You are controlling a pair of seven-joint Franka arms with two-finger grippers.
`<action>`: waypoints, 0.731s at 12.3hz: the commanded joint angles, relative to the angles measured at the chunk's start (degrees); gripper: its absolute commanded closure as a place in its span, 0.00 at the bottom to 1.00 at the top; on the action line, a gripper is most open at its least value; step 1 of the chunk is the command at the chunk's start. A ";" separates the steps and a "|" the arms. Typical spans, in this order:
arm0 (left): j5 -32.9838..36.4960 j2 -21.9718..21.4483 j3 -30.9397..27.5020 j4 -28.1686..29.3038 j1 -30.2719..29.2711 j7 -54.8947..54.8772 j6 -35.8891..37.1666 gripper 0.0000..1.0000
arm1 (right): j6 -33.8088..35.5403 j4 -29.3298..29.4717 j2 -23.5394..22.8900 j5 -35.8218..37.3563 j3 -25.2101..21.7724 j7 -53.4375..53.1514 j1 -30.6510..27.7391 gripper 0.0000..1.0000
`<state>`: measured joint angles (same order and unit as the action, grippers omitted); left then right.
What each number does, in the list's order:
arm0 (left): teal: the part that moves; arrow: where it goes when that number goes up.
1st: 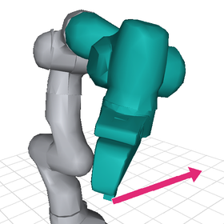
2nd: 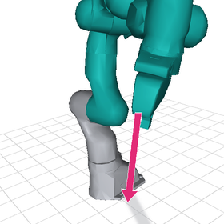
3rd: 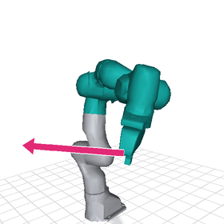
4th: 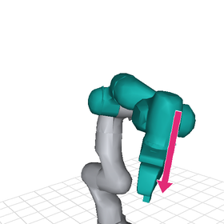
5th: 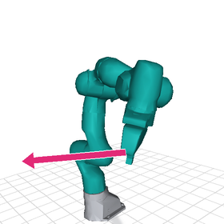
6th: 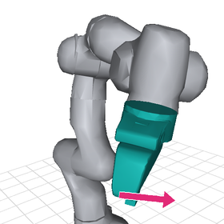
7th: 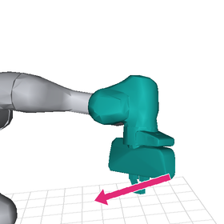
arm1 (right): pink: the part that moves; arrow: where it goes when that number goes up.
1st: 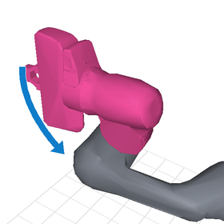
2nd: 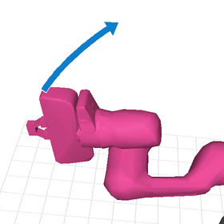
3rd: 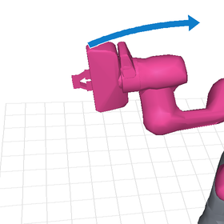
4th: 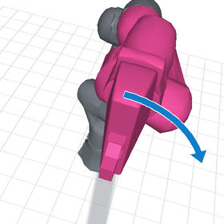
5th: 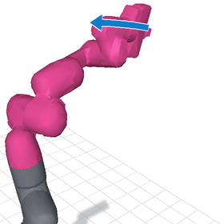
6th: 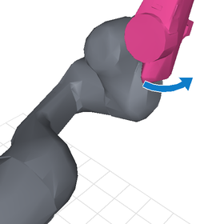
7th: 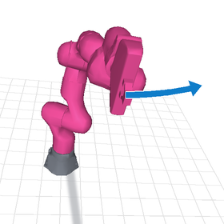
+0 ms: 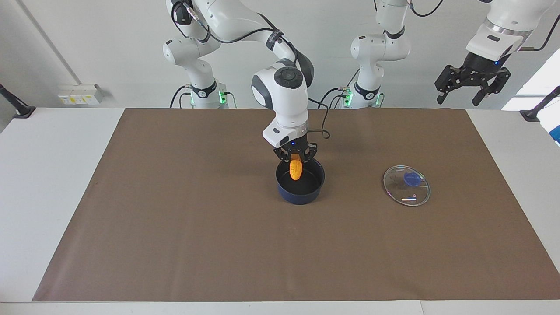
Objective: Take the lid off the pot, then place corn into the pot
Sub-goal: 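Carry the corn toward the pot while the left gripper withdraws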
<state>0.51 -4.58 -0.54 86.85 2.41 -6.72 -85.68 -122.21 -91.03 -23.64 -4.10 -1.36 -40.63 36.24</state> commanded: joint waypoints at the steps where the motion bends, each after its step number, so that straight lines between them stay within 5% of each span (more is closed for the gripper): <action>1: 0.46 1.23 0.45 -3.34 -0.30 -0.75 2.54 0.00 | -1.89 1.20 -3.15 -1.26 0.21 -0.32 -0.38 1.00; 9: -0.07 0.53 0.36 -3.35 -0.22 -0.58 1.57 0.00 | -6.72 -2.39 -5.10 -1.61 0.21 0.55 1.20 1.00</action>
<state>0.49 -4.28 -0.34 84.69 2.41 -6.74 -84.80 -126.53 -91.51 -28.82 -4.21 -1.20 -40.63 37.82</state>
